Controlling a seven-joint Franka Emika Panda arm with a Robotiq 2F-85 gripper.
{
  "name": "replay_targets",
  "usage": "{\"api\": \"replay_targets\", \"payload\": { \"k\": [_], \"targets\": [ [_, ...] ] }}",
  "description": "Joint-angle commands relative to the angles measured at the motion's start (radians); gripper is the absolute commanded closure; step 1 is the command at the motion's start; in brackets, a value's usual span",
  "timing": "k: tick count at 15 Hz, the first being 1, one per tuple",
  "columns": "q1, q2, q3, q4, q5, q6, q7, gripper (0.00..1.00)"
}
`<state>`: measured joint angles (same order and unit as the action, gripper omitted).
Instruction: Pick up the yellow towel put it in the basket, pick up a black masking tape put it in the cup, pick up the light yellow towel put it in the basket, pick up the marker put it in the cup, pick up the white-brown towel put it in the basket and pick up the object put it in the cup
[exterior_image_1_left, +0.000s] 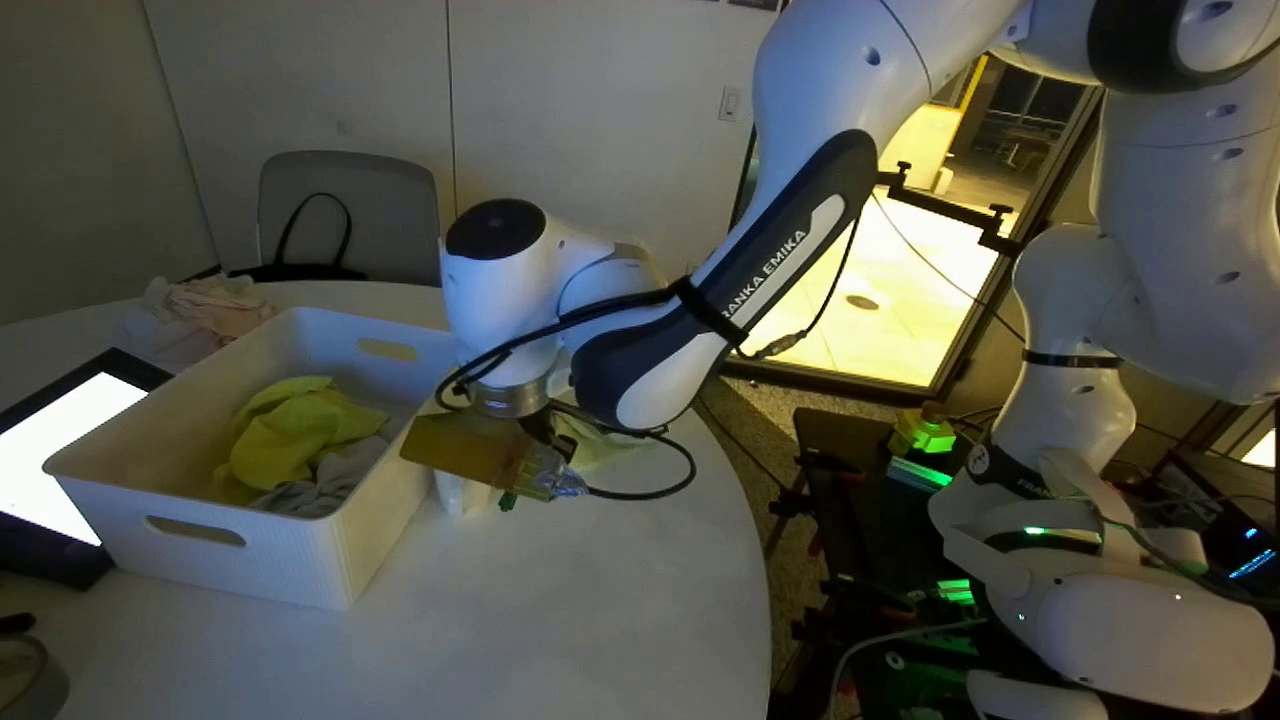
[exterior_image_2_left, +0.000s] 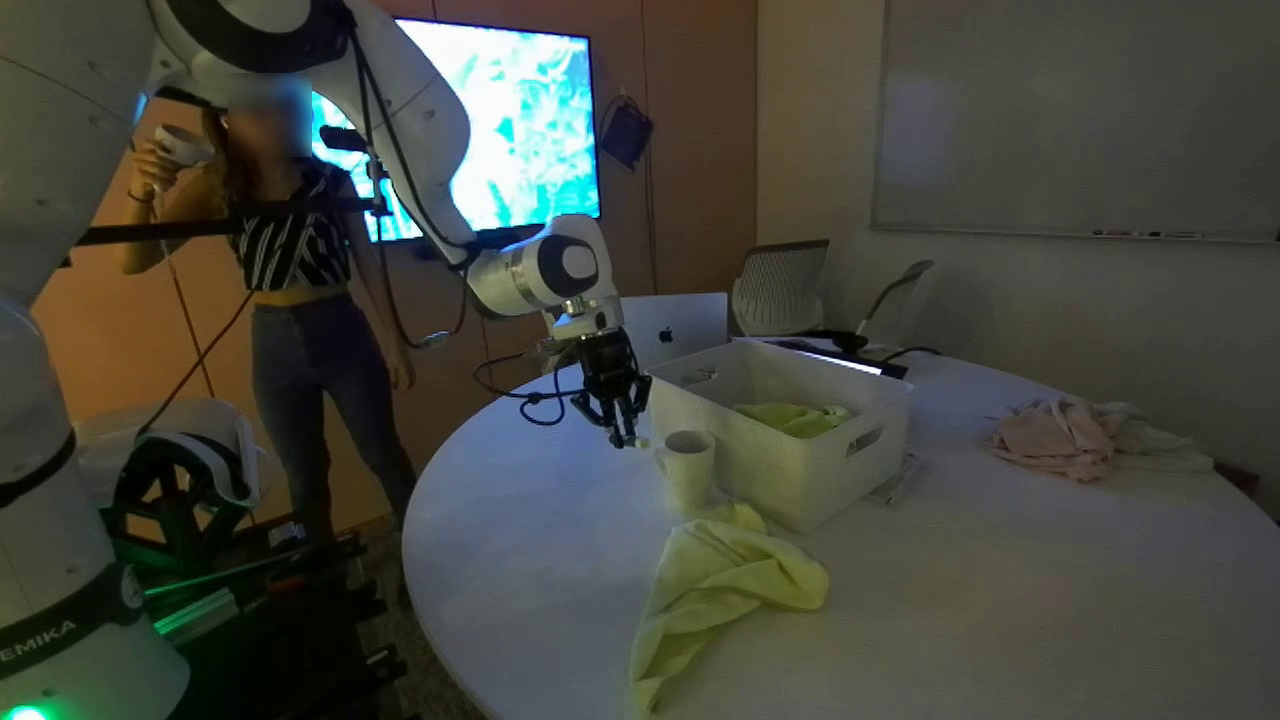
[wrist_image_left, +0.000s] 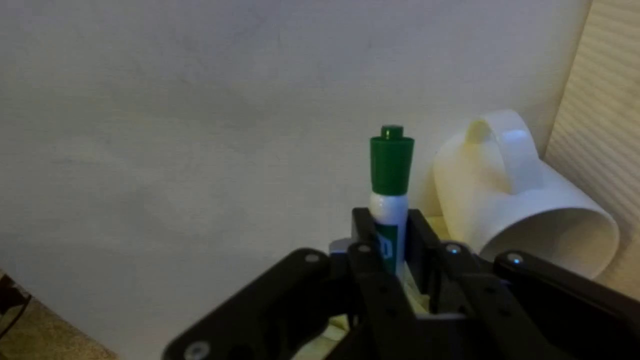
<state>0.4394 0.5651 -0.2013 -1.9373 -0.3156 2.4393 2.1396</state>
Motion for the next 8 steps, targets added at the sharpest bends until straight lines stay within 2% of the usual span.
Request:
{"api": "replay_targets", "payload": {
  "k": [1,8],
  "targets": [
    [0.002,-0.015,0.002,0.044,-0.097,-0.048,0.048,0.95],
    [-0.006,0.019,0.001,0.165,-0.236,-0.139,0.096,0.95]
  ]
}}
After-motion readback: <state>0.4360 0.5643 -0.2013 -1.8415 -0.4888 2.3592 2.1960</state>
